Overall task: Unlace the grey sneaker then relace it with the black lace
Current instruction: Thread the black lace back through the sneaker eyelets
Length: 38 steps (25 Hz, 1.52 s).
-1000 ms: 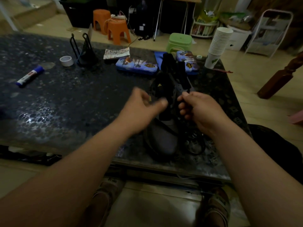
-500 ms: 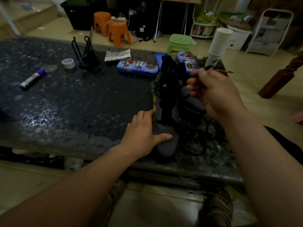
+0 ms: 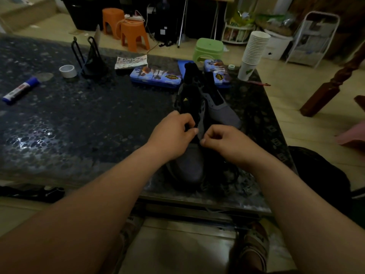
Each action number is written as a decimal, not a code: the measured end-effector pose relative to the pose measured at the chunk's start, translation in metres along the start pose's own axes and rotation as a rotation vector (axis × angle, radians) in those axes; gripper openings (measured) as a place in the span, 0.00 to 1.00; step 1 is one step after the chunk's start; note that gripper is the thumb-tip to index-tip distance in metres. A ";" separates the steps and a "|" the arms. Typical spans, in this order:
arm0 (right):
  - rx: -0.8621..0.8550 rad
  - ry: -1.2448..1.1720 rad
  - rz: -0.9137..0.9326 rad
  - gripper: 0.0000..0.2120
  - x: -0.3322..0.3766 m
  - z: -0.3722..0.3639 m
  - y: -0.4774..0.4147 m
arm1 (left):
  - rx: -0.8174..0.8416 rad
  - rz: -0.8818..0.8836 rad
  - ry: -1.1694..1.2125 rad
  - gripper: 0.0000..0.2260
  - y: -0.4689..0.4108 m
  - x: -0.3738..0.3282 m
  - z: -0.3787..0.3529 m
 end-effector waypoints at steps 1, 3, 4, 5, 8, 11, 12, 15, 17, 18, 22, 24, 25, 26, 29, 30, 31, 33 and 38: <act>-0.004 -0.080 -0.024 0.10 -0.001 0.002 -0.001 | -0.003 0.029 0.063 0.05 -0.002 0.002 0.000; 0.023 -0.215 -0.117 0.11 -0.004 0.004 -0.004 | -0.019 0.131 0.301 0.07 -0.003 0.009 0.004; 0.056 -0.250 -0.155 0.14 -0.007 0.005 -0.004 | -0.031 0.191 0.438 0.09 -0.003 0.012 0.007; 0.092 -0.295 -0.182 0.17 -0.008 0.005 -0.004 | -0.041 0.243 0.545 0.09 -0.002 0.014 0.009; 0.014 -0.132 -0.153 0.17 -0.011 0.024 -0.006 | -0.031 0.336 0.678 0.08 -0.001 0.019 0.013; -0.141 -0.318 -0.018 0.03 -0.002 0.050 -0.007 | -0.037 0.346 0.762 0.05 0.001 0.016 0.017; -0.154 -0.514 0.030 0.04 0.002 0.053 -0.008 | -0.023 0.341 0.776 0.06 0.001 0.014 0.018; -0.168 -0.902 0.076 0.12 0.008 0.052 -0.009 | 0.016 0.320 0.782 0.06 0.003 0.012 0.017; -0.213 -0.938 0.019 0.12 -0.001 0.050 -0.014 | 0.014 0.316 0.766 0.04 0.003 0.014 0.017; -0.277 -0.822 -0.034 0.11 -0.009 0.052 -0.017 | 0.007 0.317 0.756 0.04 0.003 0.016 0.018; -0.519 0.230 -0.103 0.12 -0.026 0.055 -0.008 | -0.083 0.319 0.766 0.10 0.003 0.014 0.026; -0.291 0.328 -0.038 0.14 -0.016 0.034 0.000 | -0.123 0.302 0.786 0.10 0.002 0.010 0.030; -0.157 0.322 -0.018 0.14 -0.011 0.020 0.004 | -0.139 0.289 0.790 0.09 0.002 0.008 0.033; -0.078 0.322 0.005 0.14 -0.007 0.008 0.007 | -0.153 0.272 0.792 0.09 0.002 0.006 0.036; 0.016 0.209 0.035 0.14 0.003 0.007 0.018 | -0.211 0.211 0.785 0.10 0.002 0.000 0.047; 0.048 0.105 0.023 0.15 0.007 0.013 0.022 | -0.234 0.196 0.774 0.09 0.002 0.001 0.051; 0.065 -0.043 -0.002 0.16 0.010 0.020 0.023 | -0.256 0.185 0.762 0.09 0.002 0.002 0.055; 0.038 -0.428 -0.064 0.16 0.015 0.040 0.022 | -0.283 0.163 0.732 0.09 0.002 0.004 0.059; -0.084 -0.545 -0.023 0.08 0.041 0.081 -0.007 | -0.148 0.178 0.674 0.08 -0.002 0.006 0.045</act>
Point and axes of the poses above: each hand's wrist, its own y-axis away from the middle knuckle, its own z-axis out of the back of the hand, x = y × z, the point moved 4 cm from there along -y, towards the middle knuckle, and after that the axes turned 9 degrees about y, right-handed, at the moved point
